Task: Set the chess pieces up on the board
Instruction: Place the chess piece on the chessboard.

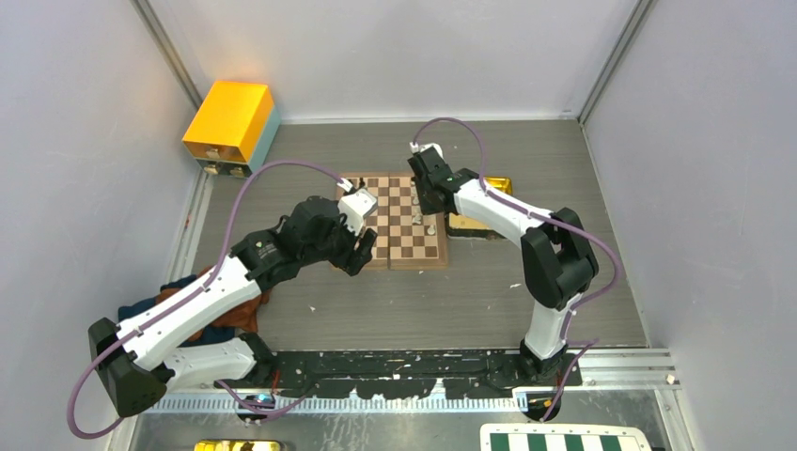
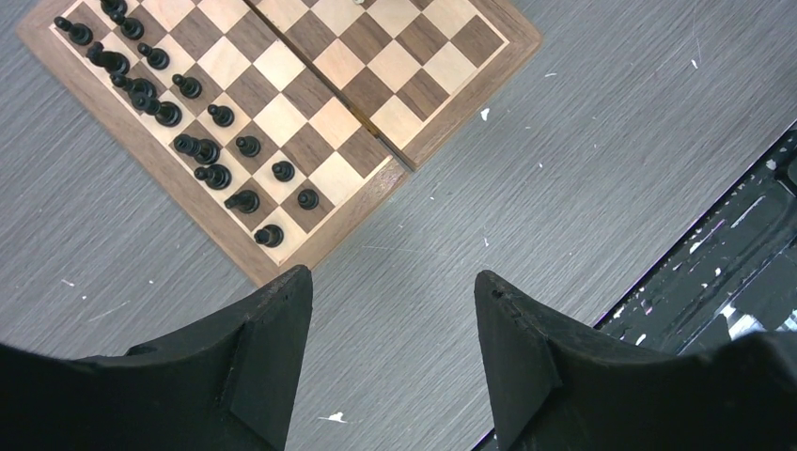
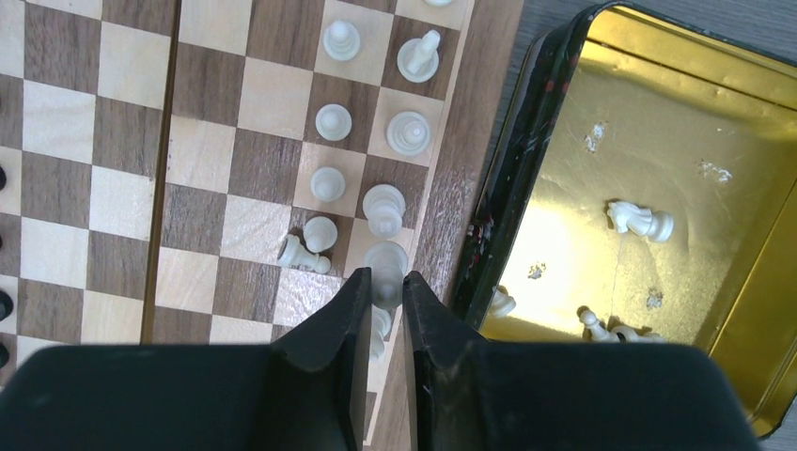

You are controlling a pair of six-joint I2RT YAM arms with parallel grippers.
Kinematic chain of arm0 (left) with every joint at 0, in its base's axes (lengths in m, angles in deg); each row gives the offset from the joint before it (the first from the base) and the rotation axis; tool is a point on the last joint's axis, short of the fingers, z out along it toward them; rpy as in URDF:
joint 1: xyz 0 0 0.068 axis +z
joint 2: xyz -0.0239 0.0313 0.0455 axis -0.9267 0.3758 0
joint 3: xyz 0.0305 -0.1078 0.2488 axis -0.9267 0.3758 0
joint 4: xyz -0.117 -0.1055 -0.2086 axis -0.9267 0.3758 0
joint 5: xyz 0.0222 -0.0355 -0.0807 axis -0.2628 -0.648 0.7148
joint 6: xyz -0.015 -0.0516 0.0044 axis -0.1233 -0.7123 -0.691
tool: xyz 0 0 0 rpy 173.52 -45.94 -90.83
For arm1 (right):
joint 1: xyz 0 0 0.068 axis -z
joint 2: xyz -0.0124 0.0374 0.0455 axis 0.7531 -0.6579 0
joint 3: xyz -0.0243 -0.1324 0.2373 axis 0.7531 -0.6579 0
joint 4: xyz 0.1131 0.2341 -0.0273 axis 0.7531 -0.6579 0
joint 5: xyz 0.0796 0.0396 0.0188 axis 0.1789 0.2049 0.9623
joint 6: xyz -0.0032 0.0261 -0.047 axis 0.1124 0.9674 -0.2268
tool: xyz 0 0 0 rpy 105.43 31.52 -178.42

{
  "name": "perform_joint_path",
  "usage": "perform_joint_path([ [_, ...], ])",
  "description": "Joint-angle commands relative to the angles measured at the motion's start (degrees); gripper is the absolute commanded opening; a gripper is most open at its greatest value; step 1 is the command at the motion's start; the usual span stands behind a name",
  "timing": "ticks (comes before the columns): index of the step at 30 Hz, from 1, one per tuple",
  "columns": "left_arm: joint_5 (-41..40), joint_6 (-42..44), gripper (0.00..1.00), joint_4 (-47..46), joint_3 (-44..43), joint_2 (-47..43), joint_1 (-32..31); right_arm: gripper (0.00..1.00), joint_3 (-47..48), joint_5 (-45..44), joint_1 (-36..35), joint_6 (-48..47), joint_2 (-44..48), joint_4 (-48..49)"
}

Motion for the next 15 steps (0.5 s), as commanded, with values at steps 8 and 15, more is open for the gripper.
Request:
perform_joint_path([
  [8,-0.9,1.4,0.65,-2.76,0.25,-1.44,0.09,0.01,0.37,-0.54,-0.06,1.09,-1.31,4.06],
  [15,-0.7,1.66,0.65,-2.91,0.3,-1.33,0.43,0.01,-0.1,-0.66,-0.03,1.39,-1.76,3.99],
])
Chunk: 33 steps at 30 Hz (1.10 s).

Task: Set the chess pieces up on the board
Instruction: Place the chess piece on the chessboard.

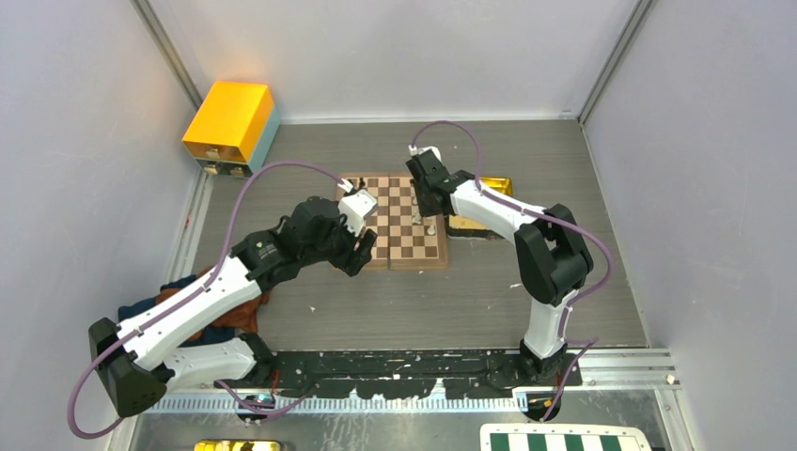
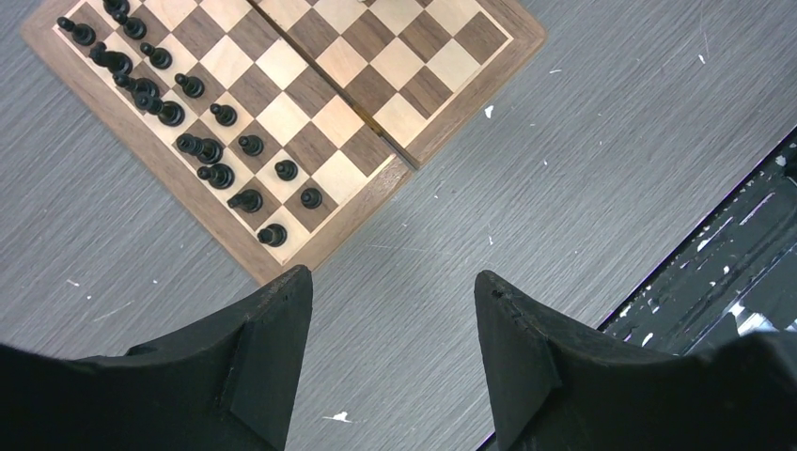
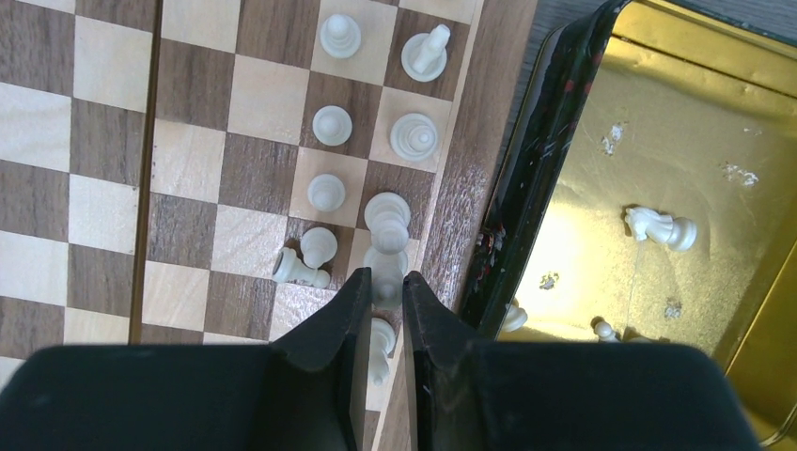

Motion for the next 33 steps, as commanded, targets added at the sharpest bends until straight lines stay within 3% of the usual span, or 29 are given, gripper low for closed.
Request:
perform_joint_path([
  [1,-0.49,1.13,0.65,-2.82,0.0,-1.26,0.48,0.01,-0.05,-0.73,-0.05,1.05,0.39,2.31],
  [24,0.09,1.22,0.65,-3.8,-0.18,-0.32,0.68,0.01,-1.65,0.12,-0.04,1.05,0.31,2.68],
  [29,0.18,1.08,0.64,-3.97,-0.18,-0.26,0.68,0.21,-1.83,0.75,-0.03,1.07,0.44,2.67],
  [33,0.35,1.04,0.64,-4.02,0.01,-0.23,0.68,0.29,-1.74,0.47,-0.04,0.74,0.82,2.73],
])
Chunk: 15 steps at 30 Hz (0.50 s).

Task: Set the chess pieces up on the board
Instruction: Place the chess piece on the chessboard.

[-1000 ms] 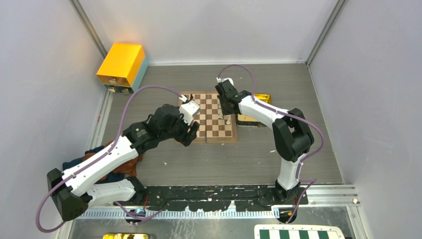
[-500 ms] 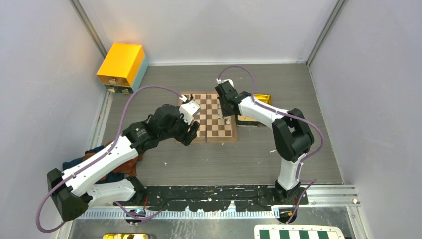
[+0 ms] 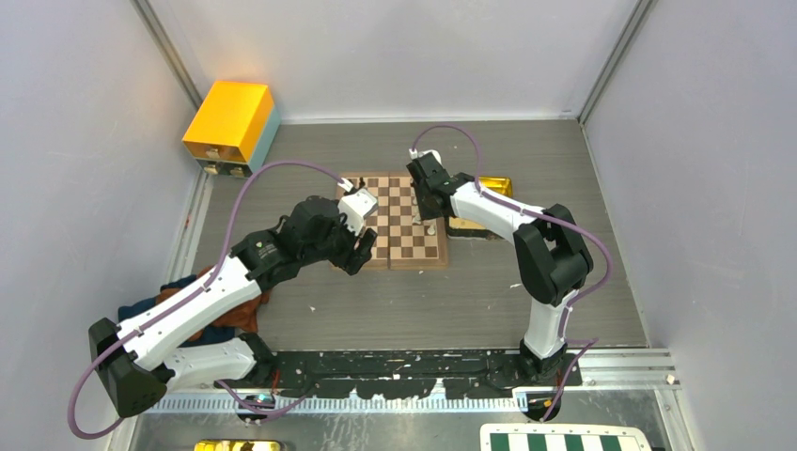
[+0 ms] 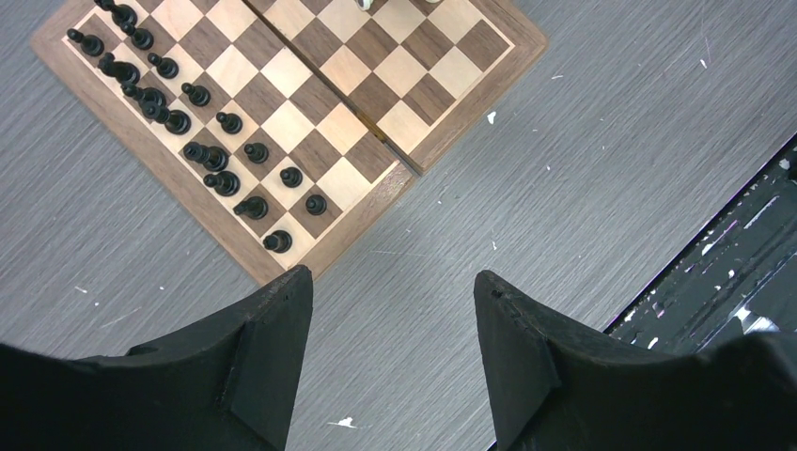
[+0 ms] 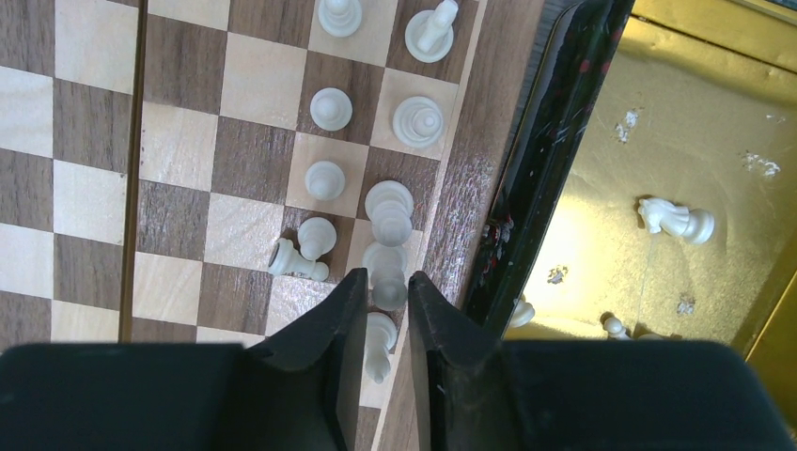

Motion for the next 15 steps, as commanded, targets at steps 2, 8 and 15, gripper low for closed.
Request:
perform_joint_path([
  [2,0.35,0.08,0.64,-3.29,-0.1,-0.28,0.23,0.3,-0.07,-0.52,-0.03,0.34,1.12,2.31],
  [8,0.47,0.06,0.64,-3.48,-0.09,-0.34,0.22,0.33,0.21,-0.99,-0.01,0.1,1.78,2.3],
  [15,0.54,-0.03,0.64,-3.48,-0.05,-0.59,0.22,0.33,0.51,-1.75,0.01,-0.57,3.49,2.23],
])
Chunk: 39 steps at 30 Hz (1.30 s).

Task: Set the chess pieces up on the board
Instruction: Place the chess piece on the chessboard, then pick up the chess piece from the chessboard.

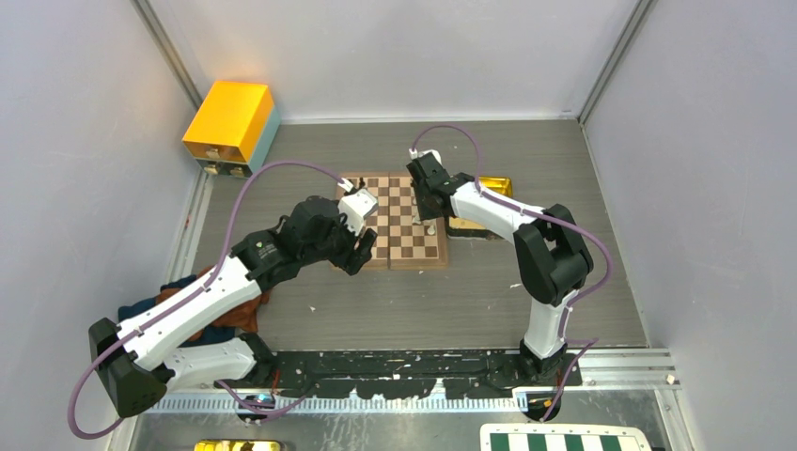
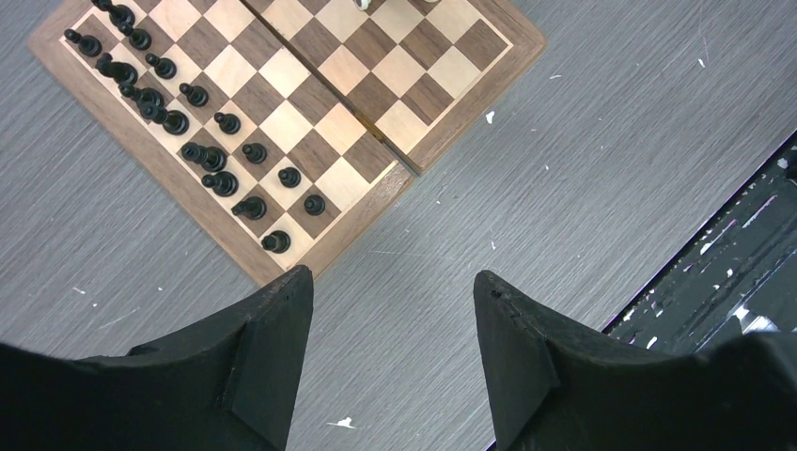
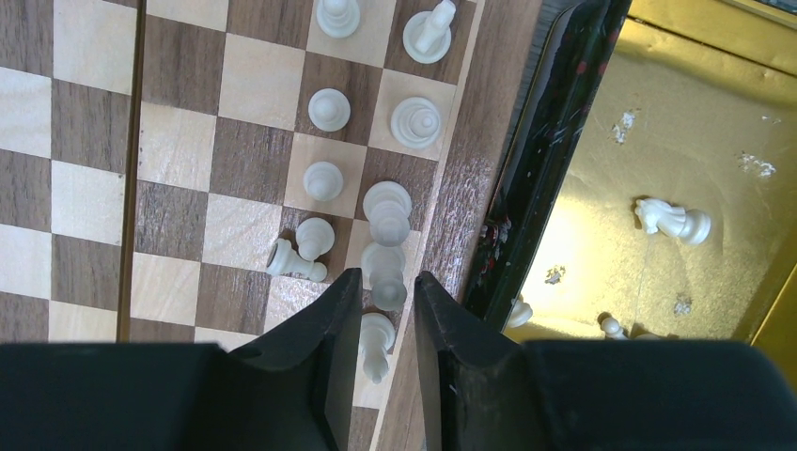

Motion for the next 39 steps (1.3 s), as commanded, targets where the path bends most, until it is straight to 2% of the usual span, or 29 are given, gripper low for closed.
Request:
perform_joint_path([
  [1,0.27,-0.03,0.64,-3.5,-0.18,-0.6,0.2,0.33,0.56,-1.82,-0.06,-0.46,3.82,2.18],
  [13,0.18,-0.72,0.64,-3.85,0.47,-1.52,0.2,0.34,1.65,-3.9,-1.09,-3.17,7.19,0.67],
  [25,0.27,-1.86,0.64,-4.46,1.16,-2.47,0.2,0.35,0.13,2.9,-4.33,-10.47,8.09,0.48],
  [39,-0.16,-1.55,0.64,-4.6,0.43,-1.44,0.29,0.48,1.23,7.97,-4.51,-13.4,3.06,-0.07],
])
